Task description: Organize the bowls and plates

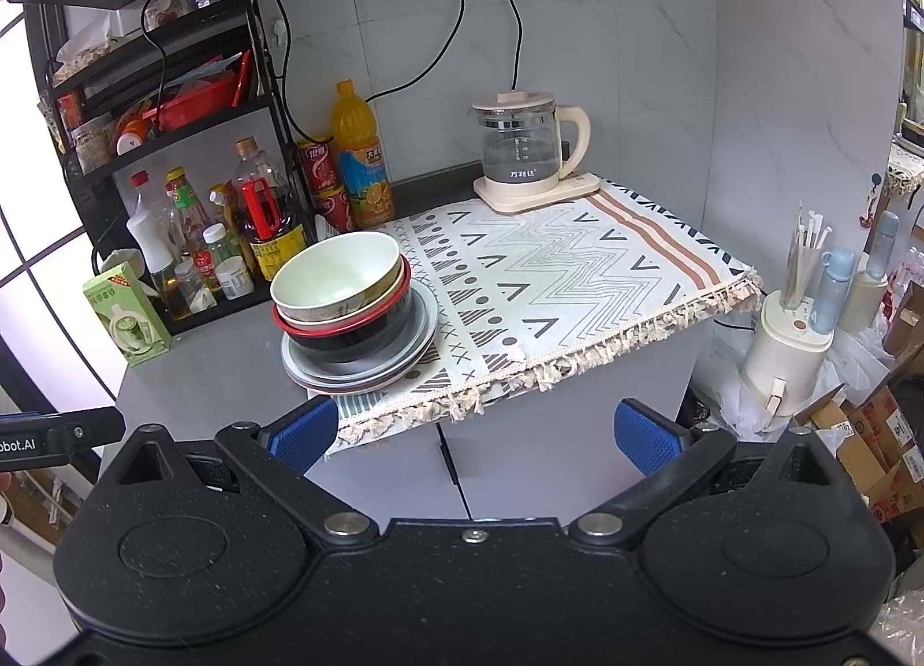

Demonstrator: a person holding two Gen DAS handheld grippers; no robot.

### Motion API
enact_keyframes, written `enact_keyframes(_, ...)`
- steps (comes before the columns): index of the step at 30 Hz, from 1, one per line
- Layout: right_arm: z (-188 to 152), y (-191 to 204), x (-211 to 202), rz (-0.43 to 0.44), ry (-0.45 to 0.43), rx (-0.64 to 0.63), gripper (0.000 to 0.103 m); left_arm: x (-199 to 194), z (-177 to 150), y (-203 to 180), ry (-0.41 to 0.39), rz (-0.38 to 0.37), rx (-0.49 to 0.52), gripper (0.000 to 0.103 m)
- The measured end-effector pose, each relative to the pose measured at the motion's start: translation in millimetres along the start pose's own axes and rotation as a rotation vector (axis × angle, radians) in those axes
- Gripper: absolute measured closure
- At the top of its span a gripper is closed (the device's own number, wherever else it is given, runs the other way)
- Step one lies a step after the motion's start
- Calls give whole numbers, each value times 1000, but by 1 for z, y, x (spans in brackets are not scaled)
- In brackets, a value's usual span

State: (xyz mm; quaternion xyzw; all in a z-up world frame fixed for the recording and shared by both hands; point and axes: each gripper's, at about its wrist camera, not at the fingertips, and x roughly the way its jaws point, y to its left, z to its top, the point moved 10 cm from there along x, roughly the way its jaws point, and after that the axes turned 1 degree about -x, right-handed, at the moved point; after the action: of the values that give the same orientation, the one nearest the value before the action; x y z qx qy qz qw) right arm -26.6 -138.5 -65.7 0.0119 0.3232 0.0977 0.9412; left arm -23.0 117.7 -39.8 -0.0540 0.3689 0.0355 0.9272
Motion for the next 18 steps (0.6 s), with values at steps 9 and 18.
enact_keyframes(9, -1, 7, 0, 8, 2, -26, 0, 1, -1, -3, 4, -4, 2, 0)
enact_keyframes(18, 1, 6, 2, 11, 2, -32, 0, 9, 0, -10, 16, -3, 7, 0)
